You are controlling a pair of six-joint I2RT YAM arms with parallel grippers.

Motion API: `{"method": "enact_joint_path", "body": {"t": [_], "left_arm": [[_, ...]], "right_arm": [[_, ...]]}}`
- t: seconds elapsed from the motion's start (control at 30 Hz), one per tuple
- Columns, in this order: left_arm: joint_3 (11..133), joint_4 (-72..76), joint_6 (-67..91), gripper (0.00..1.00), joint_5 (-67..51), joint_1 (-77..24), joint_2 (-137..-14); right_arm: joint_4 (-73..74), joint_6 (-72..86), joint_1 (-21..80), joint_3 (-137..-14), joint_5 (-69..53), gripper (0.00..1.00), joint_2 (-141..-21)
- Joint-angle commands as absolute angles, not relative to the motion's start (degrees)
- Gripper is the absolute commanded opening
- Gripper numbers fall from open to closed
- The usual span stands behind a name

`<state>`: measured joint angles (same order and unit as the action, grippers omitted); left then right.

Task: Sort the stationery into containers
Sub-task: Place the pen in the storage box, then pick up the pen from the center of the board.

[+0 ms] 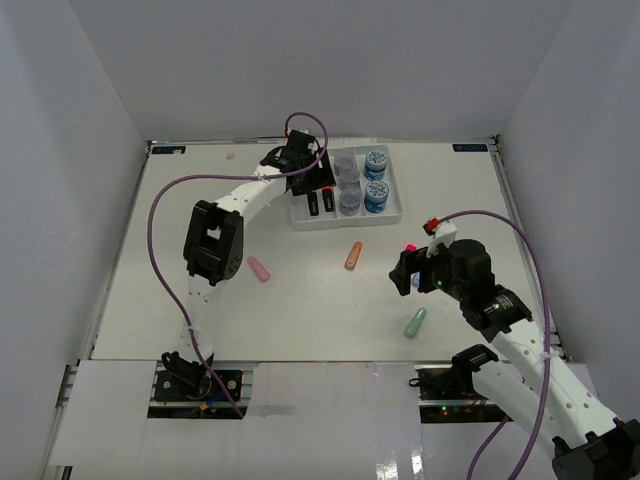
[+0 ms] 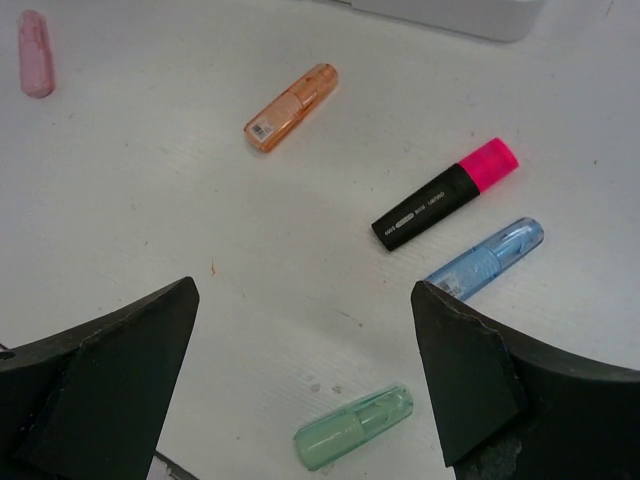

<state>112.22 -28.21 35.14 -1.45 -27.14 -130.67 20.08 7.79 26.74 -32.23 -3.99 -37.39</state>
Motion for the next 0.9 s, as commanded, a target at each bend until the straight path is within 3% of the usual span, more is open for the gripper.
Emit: {"method": "enact_joint_path", "body": {"t": [0.0, 0.07, 0.13, 0.23, 0.43, 0.7, 0.87], "left_arm": [[111.19, -26.9, 33.05, 0.86, -1.5, -27.33, -120.61], [108.48, -26.81, 31.74, 0.95, -0.79, -27.33, -117.79], [106.1, -26.89, 29.02, 0.98, 3.24, -27.33, -112.62], [99.51, -26.81, 25.51, 0.98, 8.51, -26.64, -104.72], [82.03, -26.46, 20.4, 0.98, 11.24, -20.85, -89.95], [56.9, -16.71, 17.49, 0.98, 18.63, -16.27, -72.87], [55.63, -15.03, 16.7, 0.98, 21.09, -16.0, -72.16]], "right_arm": [[21.27, 12.99, 26.9, -35.94, 1.65, 0.95, -42.0], [21.01, 14.41, 26.89, -36.47, 3.77, 0.96, -44.37], [20.66, 16.95, 26.98, -37.26, 6.31, 0.97, -48.59], [19.69, 20.2, 26.98, -38.58, 8.69, 1.0, -54.39], [15.56, 27.58, 26.98, -40.95, 13.53, 0.9, -65.73], [13.62, 32.78, 26.89, -46.49, 19.59, 0.88, -80.14], [13.71, 36.38, 26.89, -48.51, 21.7, 0.78, -87.27]]}}
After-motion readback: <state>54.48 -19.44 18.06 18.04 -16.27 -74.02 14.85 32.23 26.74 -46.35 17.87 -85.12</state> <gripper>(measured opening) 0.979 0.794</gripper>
